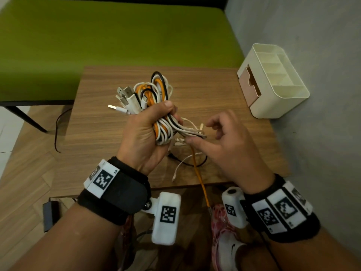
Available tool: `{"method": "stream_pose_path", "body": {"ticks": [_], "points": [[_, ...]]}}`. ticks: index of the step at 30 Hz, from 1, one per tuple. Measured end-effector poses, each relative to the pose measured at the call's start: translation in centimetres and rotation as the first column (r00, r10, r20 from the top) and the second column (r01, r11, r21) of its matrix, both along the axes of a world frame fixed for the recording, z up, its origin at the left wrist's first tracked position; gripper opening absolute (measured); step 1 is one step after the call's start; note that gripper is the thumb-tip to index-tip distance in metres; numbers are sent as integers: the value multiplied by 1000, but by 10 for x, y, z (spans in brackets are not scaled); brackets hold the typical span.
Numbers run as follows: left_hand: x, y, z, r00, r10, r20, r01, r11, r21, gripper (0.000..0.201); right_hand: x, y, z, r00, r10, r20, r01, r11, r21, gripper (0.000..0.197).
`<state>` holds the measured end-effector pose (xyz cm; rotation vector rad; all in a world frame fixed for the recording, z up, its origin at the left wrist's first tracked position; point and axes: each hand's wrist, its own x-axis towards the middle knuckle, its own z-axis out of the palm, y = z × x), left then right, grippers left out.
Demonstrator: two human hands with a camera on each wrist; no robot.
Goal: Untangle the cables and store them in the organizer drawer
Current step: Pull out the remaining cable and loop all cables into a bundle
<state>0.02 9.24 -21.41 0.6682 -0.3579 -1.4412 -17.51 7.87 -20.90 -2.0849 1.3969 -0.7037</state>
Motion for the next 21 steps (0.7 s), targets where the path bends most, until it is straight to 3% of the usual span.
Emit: {"method": "stream_pose_path", "body": {"ticks": [2, 10, 15, 19, 21], "points": [[0, 0, -1, 1000, 9, 6, -9, 1000, -1, 10, 7, 4, 2, 997, -80, 15, 79, 996, 36, 44], [-2, 1, 0, 1000, 3, -8, -3, 1000, -14, 11, 12, 7, -3, 993, -49, -110, 68, 983, 170, 30], [16, -7, 4, 992, 112, -61, -112, 994, 16, 12, 7, 9, -10, 968, 91, -232, -28, 965, 261, 41], [25, -8, 2, 990, 127, -62, -127, 992, 1, 13, 6, 6, -10, 876, 229, -425, -42, 913, 406, 40], [22, -6, 3, 992, 115, -47, -115, 993, 0, 15, 1, 2, -5, 884, 247, -398, -14, 863, 505, 57]]}}
